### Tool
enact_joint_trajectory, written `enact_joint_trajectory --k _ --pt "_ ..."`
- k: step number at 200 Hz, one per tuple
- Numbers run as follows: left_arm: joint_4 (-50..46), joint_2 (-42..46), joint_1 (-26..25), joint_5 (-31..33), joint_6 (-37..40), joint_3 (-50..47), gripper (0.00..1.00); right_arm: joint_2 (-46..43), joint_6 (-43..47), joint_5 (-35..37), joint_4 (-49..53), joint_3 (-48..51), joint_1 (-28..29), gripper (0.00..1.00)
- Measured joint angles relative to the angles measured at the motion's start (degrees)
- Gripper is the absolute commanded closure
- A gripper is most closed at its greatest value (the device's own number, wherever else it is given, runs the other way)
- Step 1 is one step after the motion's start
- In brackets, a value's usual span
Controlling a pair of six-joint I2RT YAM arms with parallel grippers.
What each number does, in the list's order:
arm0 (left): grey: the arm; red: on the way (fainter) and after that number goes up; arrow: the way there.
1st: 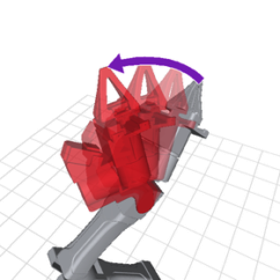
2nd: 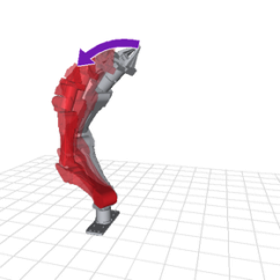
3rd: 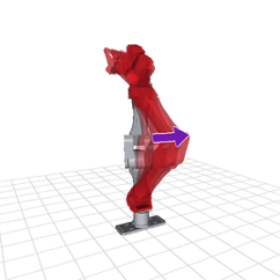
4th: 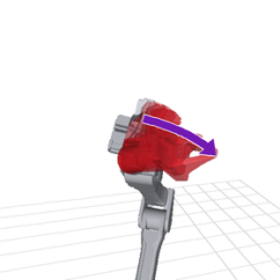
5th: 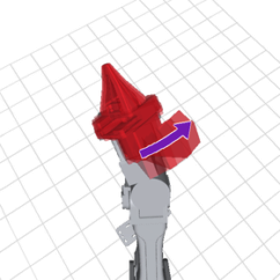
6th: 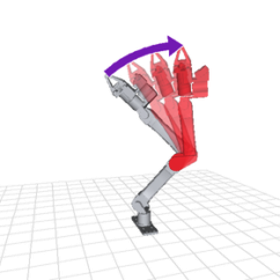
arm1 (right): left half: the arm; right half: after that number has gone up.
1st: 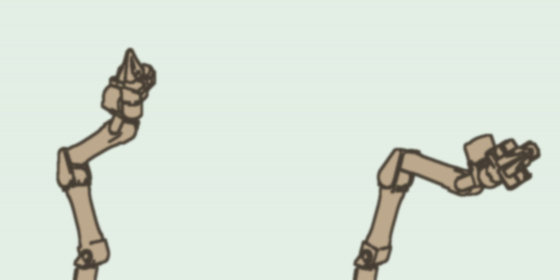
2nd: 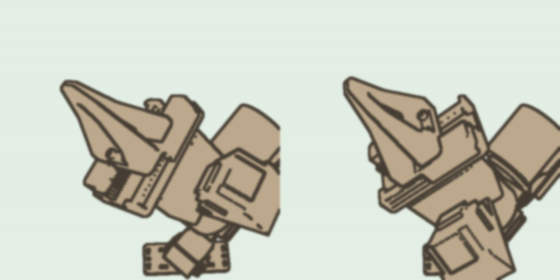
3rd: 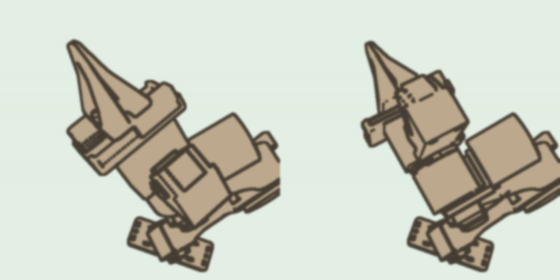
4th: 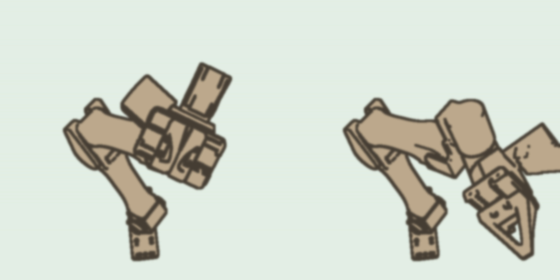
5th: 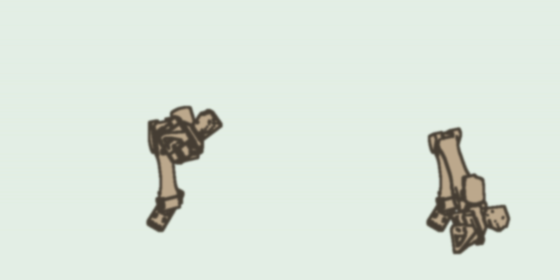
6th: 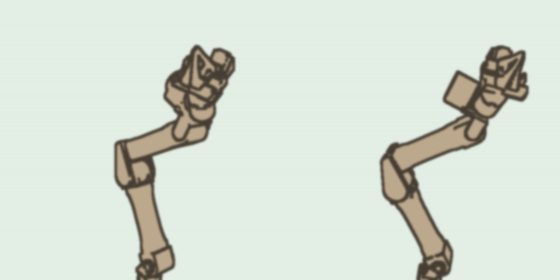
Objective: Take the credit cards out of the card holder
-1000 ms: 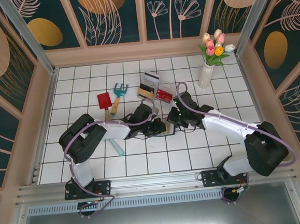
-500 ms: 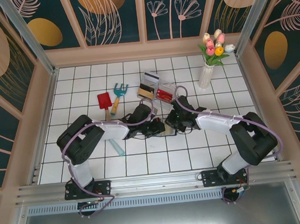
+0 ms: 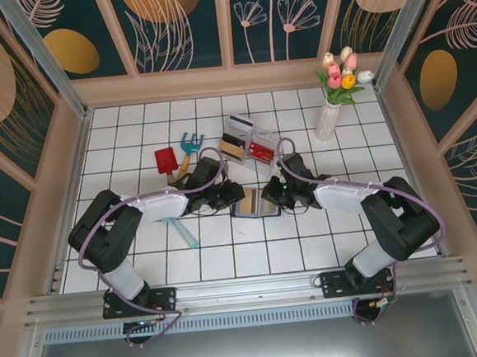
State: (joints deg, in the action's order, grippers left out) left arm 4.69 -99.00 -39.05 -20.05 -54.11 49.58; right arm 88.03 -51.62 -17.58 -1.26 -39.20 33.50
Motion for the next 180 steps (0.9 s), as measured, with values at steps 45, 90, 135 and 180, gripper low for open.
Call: enact_joint_trajectory --k 45,90,135,180 --pt "-3.48 -3.17 0.00 3.98 2.80 3.58 0.80 3.32 3.13 -2.10 -0.02 -1.05 0.02 0.85" --pt "-3.74 -3.93 0.02 4.02 3.06 3.56 0.88 4.11 4.52 -3.23 -0.33 -1.27 0.02 0.86" --pt "-3.85 -4.20 0.00 3.85 3.08 3.45 0.90 4.87 5.53 -5.03 -2.43 -1.29 0.02 0.86" --pt "-3.61 -4.61 0.04 3.58 3.08 3.02 0.91 5.99 6.27 -5.99 -4.20 -1.29 0.00 0.85"
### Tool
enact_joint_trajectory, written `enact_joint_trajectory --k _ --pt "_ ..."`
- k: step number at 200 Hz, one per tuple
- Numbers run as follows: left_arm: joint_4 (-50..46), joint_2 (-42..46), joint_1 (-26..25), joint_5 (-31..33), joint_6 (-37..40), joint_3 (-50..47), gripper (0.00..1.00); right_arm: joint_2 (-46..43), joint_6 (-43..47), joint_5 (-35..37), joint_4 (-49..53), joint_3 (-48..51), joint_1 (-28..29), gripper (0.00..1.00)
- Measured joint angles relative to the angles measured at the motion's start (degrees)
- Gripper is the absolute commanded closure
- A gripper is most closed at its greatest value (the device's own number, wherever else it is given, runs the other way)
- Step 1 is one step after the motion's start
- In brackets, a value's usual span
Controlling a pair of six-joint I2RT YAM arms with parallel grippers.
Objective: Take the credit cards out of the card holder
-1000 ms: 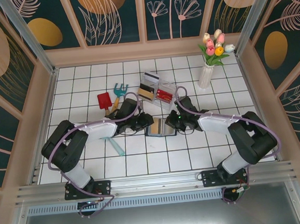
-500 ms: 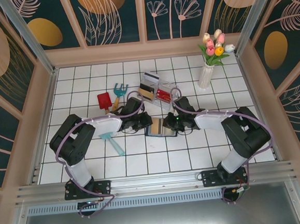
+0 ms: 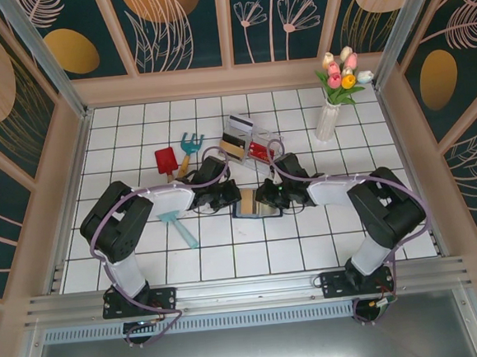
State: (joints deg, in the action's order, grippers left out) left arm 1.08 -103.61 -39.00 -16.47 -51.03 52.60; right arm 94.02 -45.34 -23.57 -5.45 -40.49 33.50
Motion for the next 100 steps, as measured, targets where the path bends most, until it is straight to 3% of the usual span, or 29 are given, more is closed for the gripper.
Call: enact_joint_trajectory --k 57,100 --pt "0.83 0.00 0.02 0.07 0.02 -0.57 0.92 0.33 0.09 0.00 -0.20 -0.02 0.00 0.84" --pt "1.70 0.00 0.02 0.33 0.63 -1.16 0.94 0.26 0.52 0.57 0.31 -0.02 -0.09 0.91"
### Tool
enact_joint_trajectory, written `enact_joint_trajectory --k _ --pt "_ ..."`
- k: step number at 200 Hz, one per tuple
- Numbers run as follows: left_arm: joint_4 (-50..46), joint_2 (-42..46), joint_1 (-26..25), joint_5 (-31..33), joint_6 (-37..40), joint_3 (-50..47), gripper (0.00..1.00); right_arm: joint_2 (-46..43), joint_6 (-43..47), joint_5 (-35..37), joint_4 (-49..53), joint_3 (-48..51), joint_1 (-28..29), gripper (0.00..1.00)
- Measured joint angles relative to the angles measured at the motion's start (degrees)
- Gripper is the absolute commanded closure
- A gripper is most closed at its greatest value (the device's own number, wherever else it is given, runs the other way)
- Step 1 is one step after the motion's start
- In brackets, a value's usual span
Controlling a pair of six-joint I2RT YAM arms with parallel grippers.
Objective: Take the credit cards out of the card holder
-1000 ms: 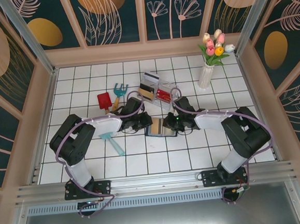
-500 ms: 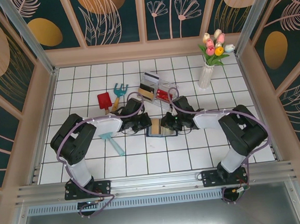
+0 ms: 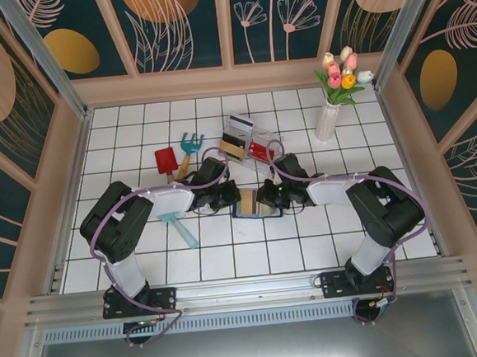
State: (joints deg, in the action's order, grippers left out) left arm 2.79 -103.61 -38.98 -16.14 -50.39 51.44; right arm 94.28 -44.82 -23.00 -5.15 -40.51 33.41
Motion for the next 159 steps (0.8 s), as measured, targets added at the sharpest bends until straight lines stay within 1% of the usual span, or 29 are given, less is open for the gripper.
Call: enact_joint_trajectory --k 57,159 --pt "1.51 0.07 -0.02 0.13 0.26 -0.85 0.95 -0.04 0.92 -0.07 0.00 0.02 -0.15 0.88" --pt "1.49 0.07 -0.02 0.20 0.85 -0.87 0.95 -0.63 1.09 0.37 0.55 0.17 -0.66 0.86"
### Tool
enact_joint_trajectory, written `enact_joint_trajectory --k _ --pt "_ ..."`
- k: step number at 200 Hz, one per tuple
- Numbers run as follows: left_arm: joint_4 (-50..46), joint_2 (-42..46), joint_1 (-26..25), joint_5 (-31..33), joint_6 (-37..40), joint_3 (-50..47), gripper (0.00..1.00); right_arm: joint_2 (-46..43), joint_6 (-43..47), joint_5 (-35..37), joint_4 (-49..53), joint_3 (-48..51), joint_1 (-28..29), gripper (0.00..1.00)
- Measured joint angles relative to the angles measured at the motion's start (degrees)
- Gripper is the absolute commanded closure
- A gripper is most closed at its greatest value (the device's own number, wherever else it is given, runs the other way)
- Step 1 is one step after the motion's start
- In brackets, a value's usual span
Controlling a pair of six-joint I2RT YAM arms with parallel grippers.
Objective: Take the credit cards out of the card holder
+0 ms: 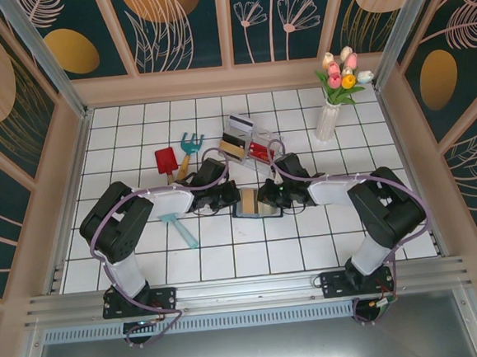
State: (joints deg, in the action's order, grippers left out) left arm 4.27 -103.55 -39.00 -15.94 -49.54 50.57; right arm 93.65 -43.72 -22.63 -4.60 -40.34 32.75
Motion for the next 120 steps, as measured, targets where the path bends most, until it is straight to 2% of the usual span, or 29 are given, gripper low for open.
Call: enact_joint_trajectory --k 55,94,120 --pt "-3.13 0.42 0.00 0.44 1.77 1.40 0.91 -3.28 0.22 -0.02 0.09 1.53 -0.74 0.85" --pt "-7.50 3.30 0.00 0.39 3.74 1.53 0.90 -3.72 0.39 -0.22 -0.02 1.92 -0.76 0.74" --pt "-6.84 4.90 0.00 -1.66 3.89 1.49 0.91 -3.72 0.15 -1.16 -1.09 3.19 -0.79 0.72"
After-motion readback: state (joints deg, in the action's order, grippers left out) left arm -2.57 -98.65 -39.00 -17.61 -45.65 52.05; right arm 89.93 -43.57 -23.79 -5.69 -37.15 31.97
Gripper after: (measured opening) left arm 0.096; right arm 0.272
